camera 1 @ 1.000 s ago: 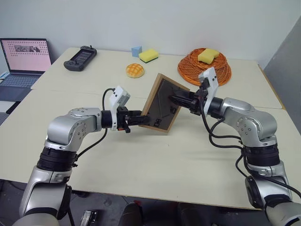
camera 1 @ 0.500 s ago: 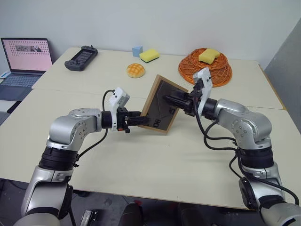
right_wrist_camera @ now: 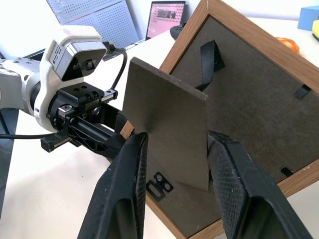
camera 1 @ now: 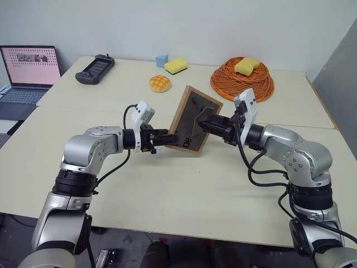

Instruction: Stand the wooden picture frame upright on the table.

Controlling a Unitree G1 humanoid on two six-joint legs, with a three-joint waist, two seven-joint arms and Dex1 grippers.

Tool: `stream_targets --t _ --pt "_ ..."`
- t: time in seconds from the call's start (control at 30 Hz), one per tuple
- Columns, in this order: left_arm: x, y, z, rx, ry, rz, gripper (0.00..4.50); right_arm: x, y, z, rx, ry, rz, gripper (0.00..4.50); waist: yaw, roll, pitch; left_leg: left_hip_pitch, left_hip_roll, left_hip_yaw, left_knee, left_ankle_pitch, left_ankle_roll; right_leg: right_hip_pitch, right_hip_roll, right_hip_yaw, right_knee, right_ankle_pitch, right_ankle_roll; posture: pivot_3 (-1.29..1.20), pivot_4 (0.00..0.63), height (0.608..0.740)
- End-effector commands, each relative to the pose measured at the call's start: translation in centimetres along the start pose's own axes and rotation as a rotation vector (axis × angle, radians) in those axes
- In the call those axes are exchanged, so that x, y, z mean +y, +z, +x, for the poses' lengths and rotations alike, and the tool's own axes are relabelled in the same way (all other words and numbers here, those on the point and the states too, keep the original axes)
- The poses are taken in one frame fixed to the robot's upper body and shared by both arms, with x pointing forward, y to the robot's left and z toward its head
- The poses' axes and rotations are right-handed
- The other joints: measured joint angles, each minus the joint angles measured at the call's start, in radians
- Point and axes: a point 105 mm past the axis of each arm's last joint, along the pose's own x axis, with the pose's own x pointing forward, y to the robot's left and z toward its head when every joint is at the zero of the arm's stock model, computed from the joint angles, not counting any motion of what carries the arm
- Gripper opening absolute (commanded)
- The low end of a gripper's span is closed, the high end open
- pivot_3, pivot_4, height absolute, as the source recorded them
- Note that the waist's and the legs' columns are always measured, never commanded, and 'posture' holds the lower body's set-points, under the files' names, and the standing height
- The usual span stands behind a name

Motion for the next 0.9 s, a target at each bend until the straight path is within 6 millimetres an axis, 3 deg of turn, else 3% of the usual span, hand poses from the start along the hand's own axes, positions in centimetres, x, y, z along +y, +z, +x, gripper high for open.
stream_targets --t 0.03,0.27,0.53,0.63,0.73,0.9 --pt "-0.9 2.9 -0.7 -0.077 -0.023 0.078 1.31 -0.1 0.5 -0.5 -0.021 -0.002 -0.032 1.88 0.000 0.000 0.000 0.000 0.000 0.000 0.000 0.000 0.000 0.000 0.000 0.000 0.000 0.000 0.000 0.00 0.150 0.740" --pt "-0.9 2.9 -1.3 -0.072 -0.013 0.059 1.31 -1.6 -1.9 -2.7 0.093 -0.055 -0.136 1.88 0.000 0.000 0.000 0.000 0.000 0.000 0.000 0.000 0.000 0.000 0.000 0.000 0.000 0.000 0.000 0.00 0.150 0.740" --pt "-1.2 2.8 -2.1 -0.072 -0.019 -0.092 1.31 -5.6 -4.5 -6.0 0.231 -0.207 -0.438 1.88 0.000 0.000 0.000 0.000 0.000 0.001 0.000 0.000 0.000 0.000 0.000 0.001 0.000 0.000 0.000 0.00 0.150 0.740" --pt "-2.9 2.5 -2.5 -0.040 -0.095 -0.277 1.31 -8.3 -4.7 -7.0 0.258 -0.341 -0.865 1.88 -0.003 0.000 0.000 0.000 0.000 0.001 0.001 0.000 0.000 0.000 0.000 0.000 0.000 0.000 0.000 0.00 0.150 0.740" --pt "-4.0 2.7 -2.6 -0.023 -0.128 -0.382 1.31 -8.5 -5.5 -6.8 0.236 -0.322 -1.016 2.34 -0.004 0.000 0.000 0.000 -0.001 0.001 0.001 0.000 0.000 0.000 0.000 0.001 0.000 0.000 0.000 0.00 0.150 0.740" --pt "-4.4 3.2 -2.5 -0.041 -0.168 -0.464 1.31 -8.8 -5.9 -6.0 0.191 -0.315 -1.209 3.65 -0.006 0.000 0.000 0.000 0.000 0.001 0.002 0.002 -0.003 0.000 0.000 0.001 0.002 0.000 0.000 0.00 0.150 0.740"
